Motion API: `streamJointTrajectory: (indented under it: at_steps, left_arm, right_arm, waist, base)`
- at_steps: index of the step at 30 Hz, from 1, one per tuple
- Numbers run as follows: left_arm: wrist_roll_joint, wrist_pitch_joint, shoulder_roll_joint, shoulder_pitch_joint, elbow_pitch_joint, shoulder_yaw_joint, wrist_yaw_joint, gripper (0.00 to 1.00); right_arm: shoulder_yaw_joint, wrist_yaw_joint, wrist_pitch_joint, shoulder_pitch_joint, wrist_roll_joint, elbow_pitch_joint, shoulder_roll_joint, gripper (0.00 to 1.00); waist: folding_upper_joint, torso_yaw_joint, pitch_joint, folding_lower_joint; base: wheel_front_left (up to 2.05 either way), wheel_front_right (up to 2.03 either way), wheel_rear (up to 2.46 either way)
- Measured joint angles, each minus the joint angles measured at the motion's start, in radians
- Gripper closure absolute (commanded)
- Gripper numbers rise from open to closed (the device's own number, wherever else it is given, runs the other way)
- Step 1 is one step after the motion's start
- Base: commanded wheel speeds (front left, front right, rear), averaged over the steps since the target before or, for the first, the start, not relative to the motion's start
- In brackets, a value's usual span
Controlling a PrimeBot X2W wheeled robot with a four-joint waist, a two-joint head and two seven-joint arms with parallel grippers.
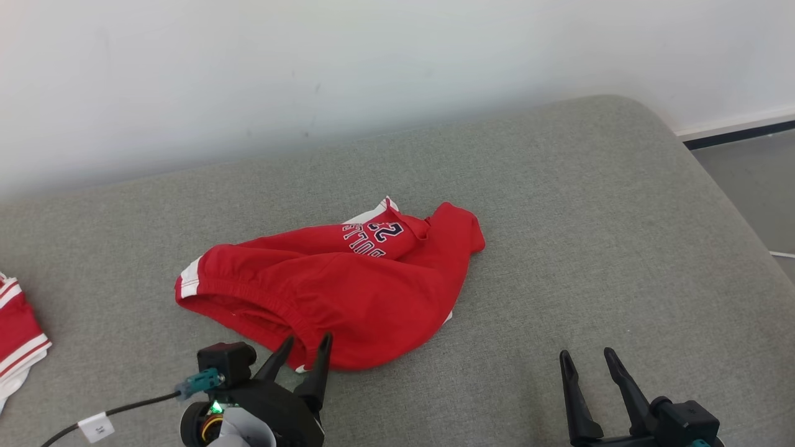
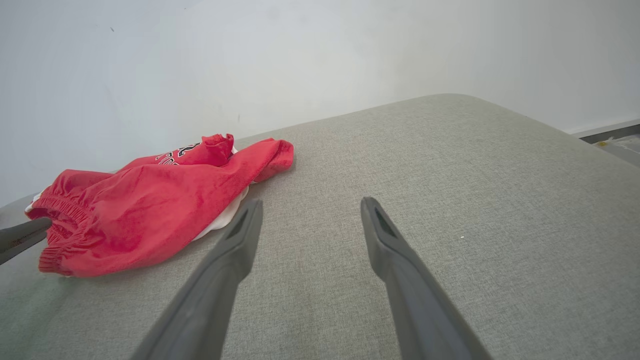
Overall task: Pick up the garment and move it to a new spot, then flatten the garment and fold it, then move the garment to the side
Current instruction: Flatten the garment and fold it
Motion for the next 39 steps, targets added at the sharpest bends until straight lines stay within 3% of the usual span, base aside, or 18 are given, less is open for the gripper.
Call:
streamJointTrajectory:
  at_steps: [8,13,14,15,16,28,32,35,39]
  left_arm:
    - [0.059,0.057,0.037,0.018,-0.037,-0.054,0.067,0.0]
    - [0.058,0.103,0.056,0.019,-0.057,-0.062,0.082,0.0]
    - [0.058,0.116,0.059,0.019,-0.061,-0.065,0.086,0.09]
    - [0.06,0.134,0.063,0.019,-0.064,-0.07,0.095,0.58]
    - [0.063,0.143,0.068,0.019,-0.068,-0.075,0.099,1.0]
    - [0.095,0.129,0.073,-0.099,-0.27,-0.065,0.112,1.0]
    - [0.054,0.177,0.008,-0.218,-0.356,-0.052,0.088,1.0]
    - [-0.024,0.195,-0.071,-0.32,-0.388,-0.015,0.062,1.0]
    - [-0.096,0.174,-0.11,-0.406,-0.382,0.026,0.041,1.0]
  right_arm:
    - [0.01,0.0,-0.001,-0.007,0.013,0.005,0.0,0.0]
    - [0.005,0.0,-0.001,-0.01,0.015,0.006,0.0,0.0]
    - [0.004,0.0,-0.001,-0.01,0.015,0.005,0.0,0.0]
    - [0.002,0.0,-0.001,-0.01,0.018,0.003,0.0,0.0]
    - [0.001,0.0,-0.001,-0.01,0.02,0.002,0.0,0.0]
    - [-0.002,0.0,-0.001,-0.012,0.029,-0.008,0.0,0.0]
    - [0.007,0.0,-0.001,-0.014,0.031,-0.004,0.0,0.0]
    - [0.027,0.0,-0.001,-0.023,0.037,0.0,0.0,0.0]
    - [0.041,0.0,-0.001,-0.025,0.044,0.002,0.0,0.0]
  waist:
    - [0.0,-0.023,0.007,0.0]
    - [0.0,-0.05,0.018,0.0001]
    - [0.0,-0.055,0.021,0.0001]
    - [0.0001,-0.061,0.024,0.0]
    - [0.0,-0.066,0.027,0.0001]
    - [0.0001,-0.093,0.041,0.0001]
    - [0.0002,-0.096,0.034,0.0001]
    - [0.0002,-0.113,0.03,0.0001]
    - [0.0002,-0.142,0.028,0.0001]
  base:
    - [0.0,0.0,0.0]
    - [0.0,0.0,0.0]
    - [0.0,0.0,0.0]
    - [0.0,0.0,0.0]
    - [0.0,0.0,0.0]
    - [0.0,0.0,0.0]
    - [0.0,0.0,0.0]
    - [0.0,0.0,0.0]
    - [0.0,0.0,0.0]
